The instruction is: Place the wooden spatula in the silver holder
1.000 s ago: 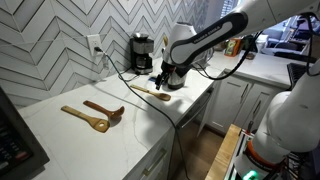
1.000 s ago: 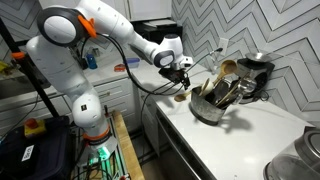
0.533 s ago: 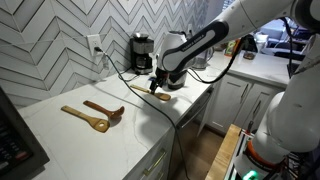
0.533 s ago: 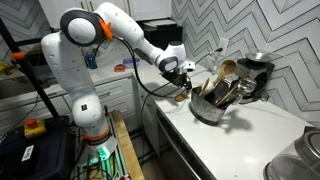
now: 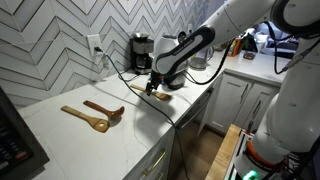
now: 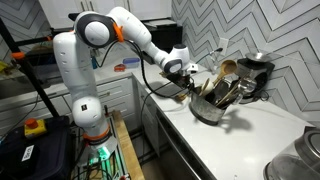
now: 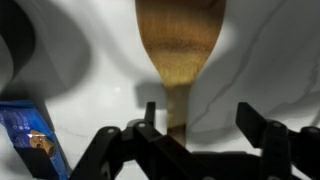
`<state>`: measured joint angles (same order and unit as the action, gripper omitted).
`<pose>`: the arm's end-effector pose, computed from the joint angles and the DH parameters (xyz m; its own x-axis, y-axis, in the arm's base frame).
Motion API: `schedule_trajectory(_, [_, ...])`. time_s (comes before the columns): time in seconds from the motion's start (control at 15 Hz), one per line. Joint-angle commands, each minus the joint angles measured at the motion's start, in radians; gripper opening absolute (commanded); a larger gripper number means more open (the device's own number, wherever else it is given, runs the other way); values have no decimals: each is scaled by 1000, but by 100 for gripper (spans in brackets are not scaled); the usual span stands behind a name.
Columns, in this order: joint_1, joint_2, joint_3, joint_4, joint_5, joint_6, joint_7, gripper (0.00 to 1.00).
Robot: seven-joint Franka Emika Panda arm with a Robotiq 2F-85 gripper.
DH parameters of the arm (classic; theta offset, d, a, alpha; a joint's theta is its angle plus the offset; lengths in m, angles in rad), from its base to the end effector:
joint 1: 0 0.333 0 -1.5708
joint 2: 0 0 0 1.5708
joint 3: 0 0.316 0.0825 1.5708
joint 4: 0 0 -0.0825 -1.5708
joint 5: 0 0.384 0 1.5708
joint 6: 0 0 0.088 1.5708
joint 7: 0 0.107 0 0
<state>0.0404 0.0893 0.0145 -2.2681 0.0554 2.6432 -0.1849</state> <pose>0.5538 0.0289 0.3489 0.9405 0.1872 0.2836 0.1918 -0.9814 0.0119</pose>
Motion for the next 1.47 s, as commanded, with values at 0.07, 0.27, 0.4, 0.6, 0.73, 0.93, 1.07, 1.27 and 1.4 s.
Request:
schedule_trajectory(0.07, [-10,50,8,32,-15,12,14,44])
schedule_trajectory(0.27, [-10,55,5,41,-27,-11,24,22])
schedule_trajectory(0.4, [-11,51,5,47,-31,-31,23,5])
schedule_trajectory(0.6, [-13,36,3,47,-41,-61,21,6])
schedule_trajectory(0.73, [-12,8,-1,41,-67,-80,29,6])
schedule_trajectory(0.93, [-8,-97,-8,16,-133,-154,58,6])
schedule_trajectory(1.07, [-8,-183,-4,7,-163,-263,82,6])
schedule_trajectory(1.27, [-7,-300,8,19,-169,-452,81,6])
schedule_trajectory(1.4, [-8,-386,17,39,-201,-594,65,6])
